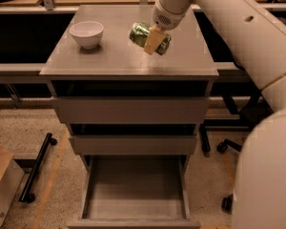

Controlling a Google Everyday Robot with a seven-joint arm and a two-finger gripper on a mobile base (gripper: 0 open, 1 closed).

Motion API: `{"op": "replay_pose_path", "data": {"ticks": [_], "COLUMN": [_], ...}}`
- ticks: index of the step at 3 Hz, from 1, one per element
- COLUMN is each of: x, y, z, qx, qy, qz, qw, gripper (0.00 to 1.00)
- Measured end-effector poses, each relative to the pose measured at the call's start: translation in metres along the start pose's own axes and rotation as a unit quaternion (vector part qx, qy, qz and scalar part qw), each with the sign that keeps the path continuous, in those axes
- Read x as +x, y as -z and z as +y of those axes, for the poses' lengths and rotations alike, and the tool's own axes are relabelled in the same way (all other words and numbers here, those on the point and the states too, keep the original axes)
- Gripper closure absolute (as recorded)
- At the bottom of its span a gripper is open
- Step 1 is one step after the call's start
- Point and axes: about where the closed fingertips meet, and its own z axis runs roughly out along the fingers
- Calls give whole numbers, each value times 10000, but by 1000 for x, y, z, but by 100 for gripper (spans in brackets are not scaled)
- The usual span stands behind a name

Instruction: Pick green can from bottom drawer and place on counter

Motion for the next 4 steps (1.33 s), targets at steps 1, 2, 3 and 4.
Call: {"op": "replay_pose_path", "data": {"ticks": [1, 2, 3, 4], "x": [3, 0, -6, -6], "y": [-17, -37, -58, -63], "z": [-32, -61, -73, -73], "qx": [171, 416, 466, 453], "qy": [-3, -2, -77, -81], "qz": [-85, -266, -561, -581], "qw": [9998, 9988, 9973, 9972], "gripper": [59, 36, 12, 0]}}
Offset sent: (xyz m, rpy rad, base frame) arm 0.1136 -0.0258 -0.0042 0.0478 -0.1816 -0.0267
